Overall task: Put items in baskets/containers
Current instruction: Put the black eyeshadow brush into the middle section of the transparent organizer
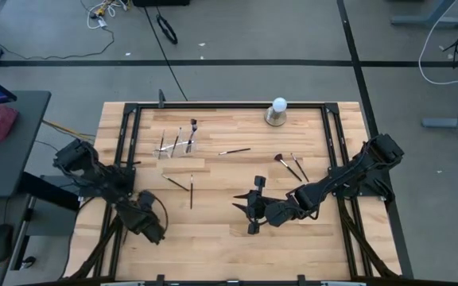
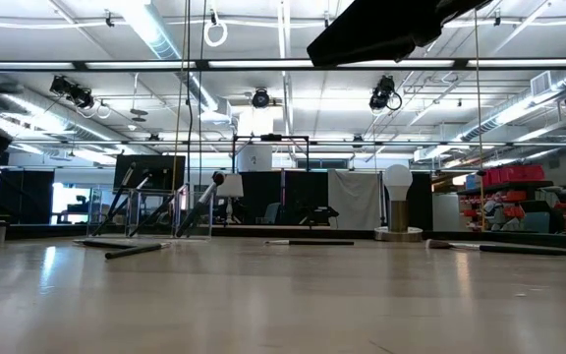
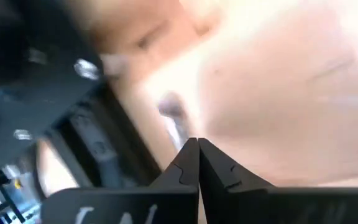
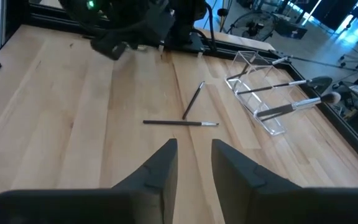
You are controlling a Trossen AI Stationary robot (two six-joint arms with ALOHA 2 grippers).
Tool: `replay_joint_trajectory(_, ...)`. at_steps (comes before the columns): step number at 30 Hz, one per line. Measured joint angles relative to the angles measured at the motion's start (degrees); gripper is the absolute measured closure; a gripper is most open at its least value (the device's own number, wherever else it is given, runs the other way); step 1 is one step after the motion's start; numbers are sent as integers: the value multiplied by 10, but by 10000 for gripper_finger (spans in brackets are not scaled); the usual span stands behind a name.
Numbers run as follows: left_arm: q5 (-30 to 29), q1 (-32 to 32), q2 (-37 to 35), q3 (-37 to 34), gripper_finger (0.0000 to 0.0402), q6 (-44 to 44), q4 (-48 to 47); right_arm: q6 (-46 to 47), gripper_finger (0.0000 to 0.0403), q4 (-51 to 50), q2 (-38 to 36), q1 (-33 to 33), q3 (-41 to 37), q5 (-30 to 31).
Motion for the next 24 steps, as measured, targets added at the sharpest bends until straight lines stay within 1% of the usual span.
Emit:
replay_joint_trajectory(2,-29,0,-3,24,401,2,-35,-1,303,0,0,-1,0,0)
replay_joint_trajectory(4,-63,0,-5,57,400,0,-31,-3,303,3,0,-2,0,0)
replay_joint_trajectory(6,-84,0,-7,78,397,-1,-50,-5,303,8,0,-4,0,0)
replay_joint_trajectory(9,-96,-12,-7,98,389,-4,-44,-8,303,11,0,-4,0,0)
replay_joint_trajectory(11,-92,-27,-7,101,374,-12,-41,-11,303,12,0,-4,0,0)
replay_joint_trajectory(14,-92,-59,-7,101,333,-51,-2,-12,303,12,0,-4,0,0)
replay_joint_trajectory(17,-107,-101,-7,102,276,-121,21,-12,303,12,0,-5,0,0)
replay_joint_trajectory(19,-147,-137,-7,101,236,-166,41,-15,303,12,0,-5,0,0)
replay_joint_trajectory(21,-201,-174,-6,102,201,-212,50,-18,303,12,0,-5,0,0)
replay_joint_trajectory(22,-230,-190,-2,102,187,-231,50,-18,303,12,0,-5,0,0)
replay_joint_trajectory(24,-288,-220,14,102,171,-249,59,-18,303,12,0,-5,0,0)
